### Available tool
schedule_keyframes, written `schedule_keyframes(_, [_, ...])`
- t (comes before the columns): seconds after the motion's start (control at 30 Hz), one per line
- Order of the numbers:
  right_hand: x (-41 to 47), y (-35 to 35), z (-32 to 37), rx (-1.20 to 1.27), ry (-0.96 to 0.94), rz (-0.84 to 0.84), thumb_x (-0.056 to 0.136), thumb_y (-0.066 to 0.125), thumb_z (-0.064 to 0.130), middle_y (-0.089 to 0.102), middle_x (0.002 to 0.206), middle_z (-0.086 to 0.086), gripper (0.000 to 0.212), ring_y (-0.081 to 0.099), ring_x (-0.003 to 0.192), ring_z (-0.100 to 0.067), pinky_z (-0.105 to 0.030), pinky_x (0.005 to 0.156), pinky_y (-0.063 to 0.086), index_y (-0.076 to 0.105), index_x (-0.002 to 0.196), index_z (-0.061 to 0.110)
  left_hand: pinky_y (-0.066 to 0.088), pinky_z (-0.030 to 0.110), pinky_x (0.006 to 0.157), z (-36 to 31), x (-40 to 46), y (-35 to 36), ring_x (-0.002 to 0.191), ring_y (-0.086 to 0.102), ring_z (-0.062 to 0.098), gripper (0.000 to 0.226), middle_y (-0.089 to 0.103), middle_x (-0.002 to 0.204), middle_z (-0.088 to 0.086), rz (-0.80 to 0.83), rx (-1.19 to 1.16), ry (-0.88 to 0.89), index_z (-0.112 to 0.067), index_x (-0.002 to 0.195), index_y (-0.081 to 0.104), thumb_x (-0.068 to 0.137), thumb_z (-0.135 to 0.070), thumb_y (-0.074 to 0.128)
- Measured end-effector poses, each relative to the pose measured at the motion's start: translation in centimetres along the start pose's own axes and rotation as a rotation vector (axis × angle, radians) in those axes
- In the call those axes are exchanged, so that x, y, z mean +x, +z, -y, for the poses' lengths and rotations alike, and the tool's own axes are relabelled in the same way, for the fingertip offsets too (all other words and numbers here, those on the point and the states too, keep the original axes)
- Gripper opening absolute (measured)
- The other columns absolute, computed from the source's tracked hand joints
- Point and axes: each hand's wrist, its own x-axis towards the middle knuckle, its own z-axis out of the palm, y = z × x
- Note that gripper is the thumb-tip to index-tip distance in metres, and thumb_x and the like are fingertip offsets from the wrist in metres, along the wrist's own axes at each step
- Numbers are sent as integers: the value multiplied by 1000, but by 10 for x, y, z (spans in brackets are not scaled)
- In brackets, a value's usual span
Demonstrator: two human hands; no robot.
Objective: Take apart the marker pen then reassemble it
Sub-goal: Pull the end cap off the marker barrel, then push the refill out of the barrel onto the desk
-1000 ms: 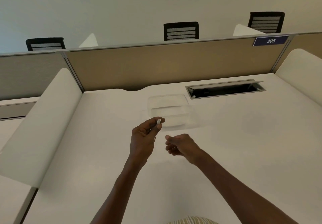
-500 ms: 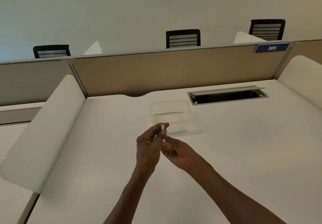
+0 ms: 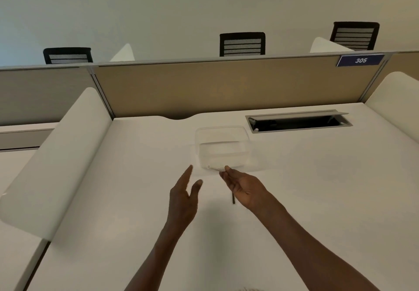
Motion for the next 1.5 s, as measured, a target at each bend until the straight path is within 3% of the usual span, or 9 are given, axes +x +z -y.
schedule_keyframes(0.1, [10,-12,-2,-106,-133,-113,81,67,-13,63,84,-21,17,68,76,-32,-28,63,61,58,95,-7,18,35,122,48,-1,-3,149,21,18,60,27,160,8,48,280,-64,-9,153,25,101,-27,48])
schedule_keyframes(0.2, [23,-23,-11,-184,-271,-291,78,70,-16,66,88,-24,50,69,66,-30,-29,65,61,45,116,5,6,39,124,85,-3,-6,152,5,18,60,12,165,8,116,380,-121,-6,154,15,104,-27,41])
schedule_keyframes(0.33, [37,-21,-22,-477,-536,-363,78,73,-10,65,88,-20,56,70,61,-22,-27,66,60,42,121,8,1,39,124,113,-13,-5,152,-1,20,61,5,165,10,169,559,-134,-3,154,12,105,-31,36])
schedule_keyframes(0.53, [45,-1,-40,-1030,-986,-109,82,72,4,68,75,3,54,67,70,-6,-17,65,51,40,121,25,-3,36,123,121,-17,0,152,-3,19,70,1,165,8,148,722,-89,-5,154,10,102,-48,30])
schedule_keyframes(0.77, [48,-11,-74,-1592,-1136,259,95,62,16,66,114,-3,48,63,99,-11,-15,84,45,37,135,23,-2,35,123,123,-17,1,152,-4,18,72,1,165,8,144,732,-86,-6,155,10,101,-50,30])
schedule_keyframes(0.93, [46,-8,-69,-1660,-1261,347,90,68,8,67,110,-7,52,66,94,-17,-25,81,53,41,135,15,-2,35,123,125,-17,1,152,-4,17,72,1,165,7,140,740,-82,-7,155,10,101,-51,29])
schedule_keyframes(1.1, [39,-12,-69,-1635,-1189,312,94,61,11,67,107,-1,47,61,95,-10,-9,79,39,37,133,23,-2,35,123,127,-17,1,151,-5,16,73,-1,165,5,144,731,-87,-8,155,8,101,-52,28])
schedule_keyframes(1.3, [39,-15,-66,-1553,-1058,198,96,57,13,66,97,0,45,64,88,-15,-29,74,52,33,130,30,-4,35,123,127,-16,1,150,-9,15,71,-3,164,3,155,744,-79,-10,155,7,101,-53,26])
schedule_keyframes(1.5, [38,-7,-61,-1504,-1109,201,95,58,16,65,96,4,45,64,88,-14,-26,74,51,34,131,29,-2,36,123,128,-16,2,151,-8,15,71,-2,165,3,152,734,-84,-10,155,9,101,-52,27])
